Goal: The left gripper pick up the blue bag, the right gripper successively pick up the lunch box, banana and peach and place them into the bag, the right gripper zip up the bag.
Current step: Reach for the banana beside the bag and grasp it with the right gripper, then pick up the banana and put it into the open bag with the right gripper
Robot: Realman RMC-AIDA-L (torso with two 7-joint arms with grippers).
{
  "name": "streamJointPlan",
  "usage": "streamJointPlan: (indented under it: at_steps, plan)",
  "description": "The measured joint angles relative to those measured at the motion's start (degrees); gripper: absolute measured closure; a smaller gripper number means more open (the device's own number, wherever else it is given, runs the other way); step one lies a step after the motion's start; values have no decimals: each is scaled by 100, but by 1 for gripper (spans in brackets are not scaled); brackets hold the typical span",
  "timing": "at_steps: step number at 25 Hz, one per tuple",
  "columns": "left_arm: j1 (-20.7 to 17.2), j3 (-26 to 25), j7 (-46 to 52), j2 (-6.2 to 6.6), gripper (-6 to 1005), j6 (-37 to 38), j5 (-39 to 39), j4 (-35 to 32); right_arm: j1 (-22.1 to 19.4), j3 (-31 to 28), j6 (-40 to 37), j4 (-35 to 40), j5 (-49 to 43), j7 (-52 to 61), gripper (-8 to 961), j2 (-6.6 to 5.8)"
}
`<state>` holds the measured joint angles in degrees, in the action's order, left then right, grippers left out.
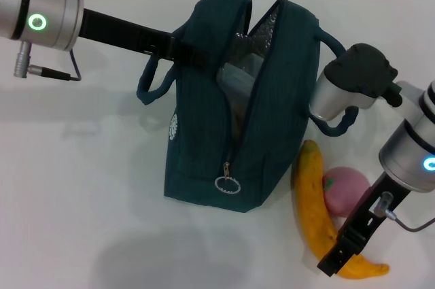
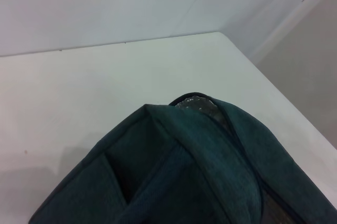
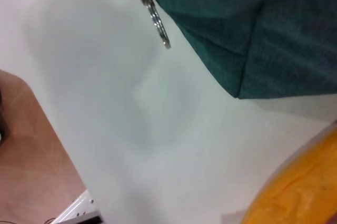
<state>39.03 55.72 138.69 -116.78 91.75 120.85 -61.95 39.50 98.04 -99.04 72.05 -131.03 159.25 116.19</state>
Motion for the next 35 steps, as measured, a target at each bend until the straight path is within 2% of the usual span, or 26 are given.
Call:
streamJointPlan:
  at_steps: [17,30,35]
  plan:
    - [-45,0,0,-21,934,23,-1,-32,23,367,155,-130,-58,235,260,0]
    - [-55,0,25,-38,932,66,-29,-44,23,470,122,-129,-85,297,395,-13]
    - [-54,6,29,-52,931,80,-41,-45,23,460,78,-124,-158,299,481,-15]
